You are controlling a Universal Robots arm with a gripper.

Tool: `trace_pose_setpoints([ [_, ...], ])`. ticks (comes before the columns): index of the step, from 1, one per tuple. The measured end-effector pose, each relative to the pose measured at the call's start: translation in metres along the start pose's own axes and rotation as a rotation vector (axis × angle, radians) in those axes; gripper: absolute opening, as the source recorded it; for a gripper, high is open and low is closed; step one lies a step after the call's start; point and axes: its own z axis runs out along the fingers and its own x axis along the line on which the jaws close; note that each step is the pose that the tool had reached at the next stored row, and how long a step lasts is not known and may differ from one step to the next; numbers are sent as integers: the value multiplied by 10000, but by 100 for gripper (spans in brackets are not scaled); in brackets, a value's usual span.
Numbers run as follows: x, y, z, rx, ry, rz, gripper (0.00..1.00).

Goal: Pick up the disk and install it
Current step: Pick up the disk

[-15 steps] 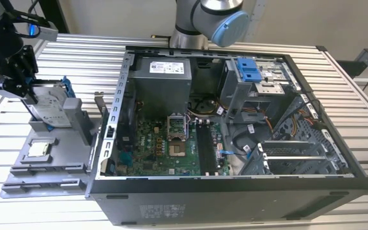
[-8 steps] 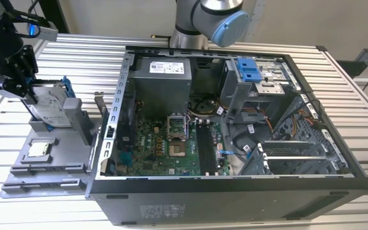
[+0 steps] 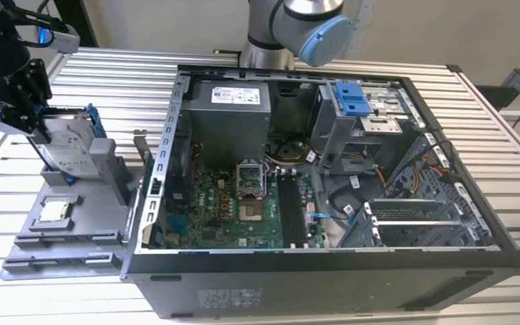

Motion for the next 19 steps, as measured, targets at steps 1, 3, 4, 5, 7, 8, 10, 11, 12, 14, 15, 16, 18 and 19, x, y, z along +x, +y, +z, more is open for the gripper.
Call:
trace_pose_setpoints([
  [1, 0, 0, -8, -1, 0, 0, 0],
  [3, 0, 0, -37, -1, 0, 0, 0],
  [4, 0, 0, -49, -2, 1, 0, 0],
  [5, 0, 0, -56, -1, 1, 0, 0],
  [7, 0, 0, -59, 2, 0, 0, 0],
  [8, 0, 0, -59, 3, -1, 0, 0],
  [10, 0, 0, -61, 0, 0, 0, 0],
  [11, 0, 0, -61, 0, 0, 0, 0],
  [12, 0, 0, -61, 1, 0, 0, 0],
  [14, 0, 0, -69, -2, 2, 0, 0],
  [15, 0, 0, -71, 1, 0, 0, 0],
  [16, 0, 0, -73, 1, 0, 0, 0],
  [18, 0, 0, -78, 1, 0, 0, 0],
  [19, 0, -1, -92, -3, 2, 0, 0],
])
